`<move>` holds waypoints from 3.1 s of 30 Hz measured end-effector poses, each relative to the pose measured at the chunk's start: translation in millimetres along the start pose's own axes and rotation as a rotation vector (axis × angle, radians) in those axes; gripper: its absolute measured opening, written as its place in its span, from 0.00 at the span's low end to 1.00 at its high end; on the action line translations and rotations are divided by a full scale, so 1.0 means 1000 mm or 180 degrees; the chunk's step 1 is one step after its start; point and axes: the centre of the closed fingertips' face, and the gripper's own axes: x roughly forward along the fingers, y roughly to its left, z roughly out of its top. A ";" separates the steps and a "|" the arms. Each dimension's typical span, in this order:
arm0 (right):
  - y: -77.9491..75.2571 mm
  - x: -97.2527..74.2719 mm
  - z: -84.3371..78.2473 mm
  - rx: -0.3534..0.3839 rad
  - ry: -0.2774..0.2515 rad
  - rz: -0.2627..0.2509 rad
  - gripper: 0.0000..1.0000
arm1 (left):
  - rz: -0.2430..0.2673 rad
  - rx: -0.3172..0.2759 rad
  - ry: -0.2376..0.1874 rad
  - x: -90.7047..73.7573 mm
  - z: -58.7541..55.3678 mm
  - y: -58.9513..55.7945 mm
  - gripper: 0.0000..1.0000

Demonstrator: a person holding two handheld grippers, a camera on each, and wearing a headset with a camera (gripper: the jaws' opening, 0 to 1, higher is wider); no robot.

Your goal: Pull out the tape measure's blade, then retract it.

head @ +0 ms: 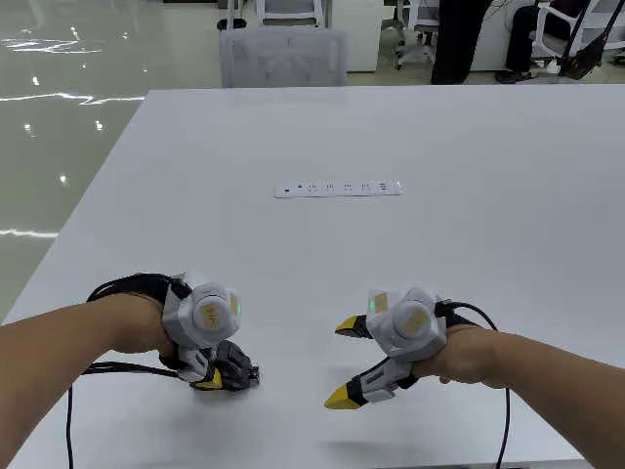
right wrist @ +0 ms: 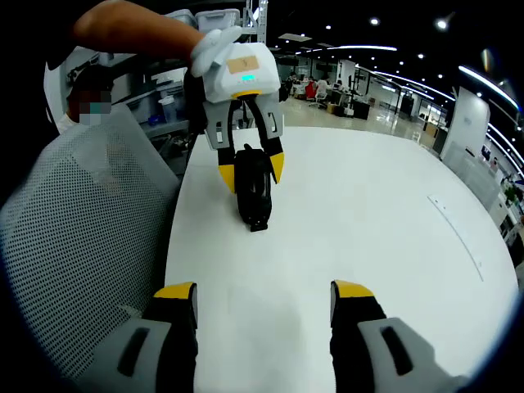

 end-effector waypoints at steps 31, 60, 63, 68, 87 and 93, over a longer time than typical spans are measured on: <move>0.009 0.093 0.031 -0.0288 0.0078 0.0196 0.31 | 0.0033 -0.0002 0.0033 0.003 0.001 0.001 0.32; 0.005 0.098 0.026 -0.0338 0.0082 0.0288 0.11 | 0.0044 -0.0076 -0.0016 0.003 0.000 0.002 0.32; 0.002 0.089 0.020 -0.0274 0.0088 0.0297 0.11 | 0.0033 -0.0102 -0.0006 0.003 0.000 0.002 0.32; 0.000 0.079 0.010 -0.0211 0.0103 0.0304 0.11 | 0.0032 -0.0123 -0.0028 0.003 0.000 0.002 0.32; -0.010 0.054 -0.012 -0.0086 0.0151 0.0243 0.11 | 0.0051 -0.0131 0.0006 0.003 -0.001 0.003 0.32; -0.011 0.047 -0.019 -0.0071 0.0183 0.0231 0.11 | 0.0030 -0.0146 0.0025 0.003 -0.001 0.003 0.32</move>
